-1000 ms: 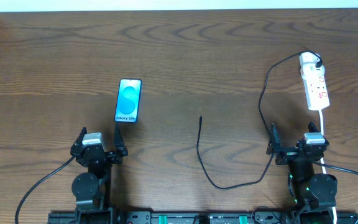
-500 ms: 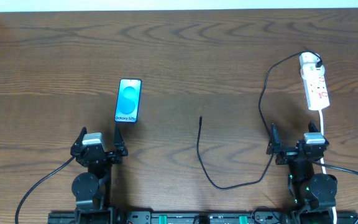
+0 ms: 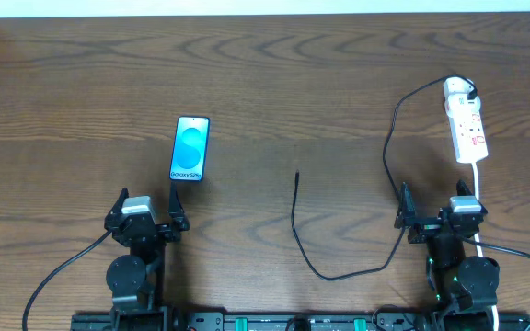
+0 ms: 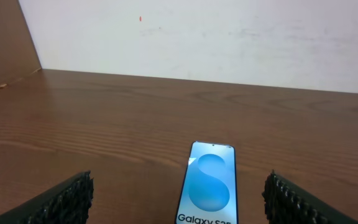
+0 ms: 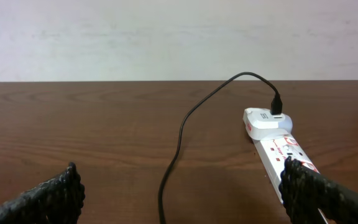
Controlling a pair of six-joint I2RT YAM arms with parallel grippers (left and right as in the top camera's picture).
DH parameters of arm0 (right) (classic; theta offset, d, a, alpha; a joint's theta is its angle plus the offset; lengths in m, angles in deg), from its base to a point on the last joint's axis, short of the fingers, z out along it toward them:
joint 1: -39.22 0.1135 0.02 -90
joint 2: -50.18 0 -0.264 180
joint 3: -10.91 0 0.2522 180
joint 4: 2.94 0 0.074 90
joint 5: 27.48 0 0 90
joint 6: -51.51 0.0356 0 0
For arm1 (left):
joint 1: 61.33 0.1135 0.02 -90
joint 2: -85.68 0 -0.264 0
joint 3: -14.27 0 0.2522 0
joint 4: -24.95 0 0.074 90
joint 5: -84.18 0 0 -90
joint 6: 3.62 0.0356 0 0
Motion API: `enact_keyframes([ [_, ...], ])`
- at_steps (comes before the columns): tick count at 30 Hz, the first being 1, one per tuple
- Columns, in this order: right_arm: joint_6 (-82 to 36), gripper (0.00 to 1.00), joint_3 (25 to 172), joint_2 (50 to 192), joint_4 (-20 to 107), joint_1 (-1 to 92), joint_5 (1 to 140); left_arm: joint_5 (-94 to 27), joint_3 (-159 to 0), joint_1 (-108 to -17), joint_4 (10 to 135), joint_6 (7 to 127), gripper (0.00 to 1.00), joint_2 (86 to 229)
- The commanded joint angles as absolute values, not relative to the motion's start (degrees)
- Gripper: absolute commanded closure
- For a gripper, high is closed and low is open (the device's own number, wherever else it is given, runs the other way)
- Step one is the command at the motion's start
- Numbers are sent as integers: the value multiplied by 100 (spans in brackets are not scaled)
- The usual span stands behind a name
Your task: Plug charger to phone and switch on socket
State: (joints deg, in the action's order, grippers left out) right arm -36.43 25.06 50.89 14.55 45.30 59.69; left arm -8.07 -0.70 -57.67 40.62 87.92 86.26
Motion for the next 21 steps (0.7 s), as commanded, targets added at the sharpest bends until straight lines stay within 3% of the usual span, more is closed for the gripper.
enact_keyframes([
  [1,-3730,1,2499,5048,1472,4559,5902,-708,28,-5739,4276,8829,13,8595],
  [21,-3730,1,2499,5048,1472,4559,5902,-754,11,-5739,4283,8811,13,8595],
])
